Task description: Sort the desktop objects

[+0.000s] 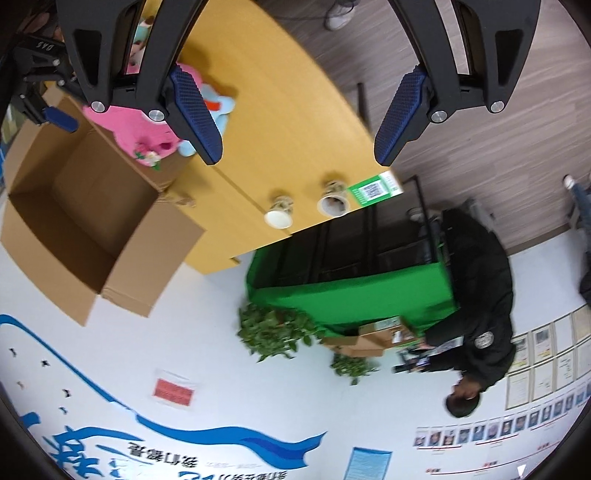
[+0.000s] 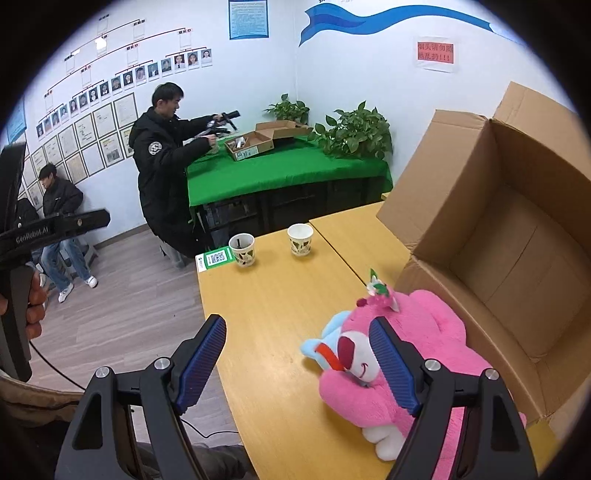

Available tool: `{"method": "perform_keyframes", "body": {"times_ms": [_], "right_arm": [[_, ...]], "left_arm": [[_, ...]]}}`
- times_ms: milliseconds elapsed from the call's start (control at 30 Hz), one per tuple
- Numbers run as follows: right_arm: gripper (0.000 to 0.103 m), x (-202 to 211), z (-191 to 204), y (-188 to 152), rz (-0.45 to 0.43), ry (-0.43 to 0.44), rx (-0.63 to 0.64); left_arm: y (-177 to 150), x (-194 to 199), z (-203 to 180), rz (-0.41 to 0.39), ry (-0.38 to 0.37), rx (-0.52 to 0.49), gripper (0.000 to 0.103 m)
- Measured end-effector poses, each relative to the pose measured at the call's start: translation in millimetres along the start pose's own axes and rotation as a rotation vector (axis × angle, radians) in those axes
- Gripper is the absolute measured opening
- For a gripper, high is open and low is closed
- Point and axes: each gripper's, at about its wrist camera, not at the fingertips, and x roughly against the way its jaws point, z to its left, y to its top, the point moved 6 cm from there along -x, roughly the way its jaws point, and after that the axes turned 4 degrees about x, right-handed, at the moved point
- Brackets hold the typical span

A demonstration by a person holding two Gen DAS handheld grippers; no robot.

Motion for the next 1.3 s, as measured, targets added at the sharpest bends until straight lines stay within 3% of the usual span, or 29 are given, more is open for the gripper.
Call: {"method": "perform_keyframes", "body": {"times_ms": [67,133,167,200,233,267,300,433,533,567,600,667,733,800,933,967,1000,1067,1133,1300], "right_arm": [[0.08,-3.6,4.4,3.4,-0.009,-0.011,0.004],[0.078,-7.3,7.9,8.0,-0.017,-0.03,0.012],[0.077,-7.8,9.7,8.4,-0.02,-0.047,0.021],[0.068,-7.8,11.3,9.1,-0.018,-0.061,0.028],[0.056,-8.6,11.2,8.6,-0.008,-0.089,0.032],[0.023,-9.3,11.0,8.0,0.002,-0.118,0.037],[0.002,-11.5,7.0,5.3,0.023,-0.156,0.02],[0.001,-9.1,-9.0,-4.7,0.049,-0.187,-0.058],[0.002,-5.9,-14.6,-14.9,0.078,-0.193,-0.083],[0.002,-4.1,-17.7,-21.1,0.092,-0.195,-0.109],[0.002,-0.4,-20.1,-25.4,0.093,-0.19,-0.137],[0.007,7.3,-24.8,-33.8,0.091,-0.18,-0.192],[0.019,23.8,-30.2,-41.6,0.057,-0.197,-0.236],[0.046,40.6,-35.6,-49.4,0.022,-0.215,-0.28],[0.063,88.7,-41.9,-56.8,-0.135,-0.261,-0.319],[0.076,100.2,-41.5,-57.0,-0.178,-0.267,-0.317],[0.082,111.6,-41.0,-57.3,-0.222,-0.273,-0.315],[0.083,136.4,-41.0,-56.6,-0.324,-0.31,-0.325],[0.083,150.9,-42.5,-56.7,-0.371,-0.339,-0.328],[0.083,166.2,-53.2,-60.6,-0.373,-0.381,-0.33]], "left_arm": [[0.9,2.7,8.4,-0.005,0.012,0.01,0.088],[0.7,4.7,13.2,-0.009,0.009,0.015,0.081],[1.0,6.2,16.6,-0.009,0.006,0.018,0.057],[0.6,5.5,19.0,0.0,0.01,0.016,0.022],[-0.1,3.9,20.9,0.014,0.016,0.012,0.007],[-0.8,2.2,22.8,0.028,0.023,0.008,0.002],[-1.5,0.6,24.7,0.042,0.029,0.004,0.002],[-0.1,-0.4,9.6,0.039,0.003,-0.071,0.002],[-3.2,-6.2,-15.9,0.053,-0.021,-0.168,0.008],[-5.4,-9.0,-25.7,0.062,-0.036,-0.194,0.024],[-7.8,-11.6,-35.5,0.071,-0.054,-0.219,0.055],[-9.0,-13.3,-56.4,0.057,-0.096,-0.254,0.086],[-8.8,-13.5,-74.5,0.043,-0.144,-0.289,0.088],[-12.3,-15.9,-94.5,0.053,-0.182,-0.333,0.088],[-20.2,-15.7,-128.3,0.07,-0.251,-0.379,0.089],[-21.6,-14.3,-136.3,0.07,-0.269,-0.387,0.089],[-23.0,-12.8,-144.3,0.07,-0.287,-0.395,0.09],[-25.9,-9.8,-160.3,0.069,-0.324,-0.411,0.092],[-23.9,-2.4,-175.2,0.056,-0.365,-0.401,0.094],[-23.9,16.5,-206.1,0.027,-0.446,-0.392,0.103]]}}
